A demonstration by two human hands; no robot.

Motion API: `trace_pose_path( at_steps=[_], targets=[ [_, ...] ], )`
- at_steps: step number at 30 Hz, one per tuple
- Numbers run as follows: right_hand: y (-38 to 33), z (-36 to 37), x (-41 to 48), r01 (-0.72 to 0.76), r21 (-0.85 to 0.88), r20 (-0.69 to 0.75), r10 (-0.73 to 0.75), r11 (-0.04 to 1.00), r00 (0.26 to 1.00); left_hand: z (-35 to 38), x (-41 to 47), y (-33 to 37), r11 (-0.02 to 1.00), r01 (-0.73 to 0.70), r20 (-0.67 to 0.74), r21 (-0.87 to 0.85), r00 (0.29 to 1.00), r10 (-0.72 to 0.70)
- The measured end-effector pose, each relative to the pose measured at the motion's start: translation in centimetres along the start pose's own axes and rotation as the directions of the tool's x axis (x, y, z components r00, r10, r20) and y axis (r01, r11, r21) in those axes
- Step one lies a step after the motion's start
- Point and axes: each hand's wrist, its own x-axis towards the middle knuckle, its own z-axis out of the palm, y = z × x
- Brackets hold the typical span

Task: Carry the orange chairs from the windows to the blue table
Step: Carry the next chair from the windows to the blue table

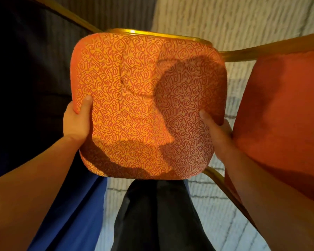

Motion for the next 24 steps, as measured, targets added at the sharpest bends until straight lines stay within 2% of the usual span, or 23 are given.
trace_pose_path(
  at_steps=[5,7,11,16,20,24],
  targets=[
    [-1.4,0.7,-0.3,0.124,-0.295,-0.065,-0.150,0.947,0.987,-0.6,-0.8,2.4,0.995,0.083,0.051,0.056,0.995,-0.086],
    [-2.1,0.8,-0.3,0.088,-0.343,-0.087,-0.125,0.935,0.988,0.3,-1.6,3.6,0.985,0.144,0.055,0.098,0.987,-0.150],
    [-4.2,0.1,-5.3,0.167,-0.275,0.063,-0.156,0.947,0.986,-1.2,-6.5,7.3,0.980,0.127,0.117,0.153,0.982,-0.145],
    [-5.2,-1.9,-13.7,0.369,-0.162,0.213,-0.333,0.915,0.919,-4.5,-13.9,13.1,0.996,0.041,0.329,0.077,0.942,-0.064],
    [-6.1,-4.7,-20.2,0.463,-0.116,0.194,-0.437,0.879,0.878,-8.0,-19.9,17.3,0.997,-0.062,0.410,0.051,0.911,0.035],
    [-6.8,-8.1,-25.7,0.546,-0.141,0.146,-0.529,0.826,0.836,-10.7,-25.9,20.0,0.991,-0.129,0.469,-0.022,0.875,0.124]
  ],
)
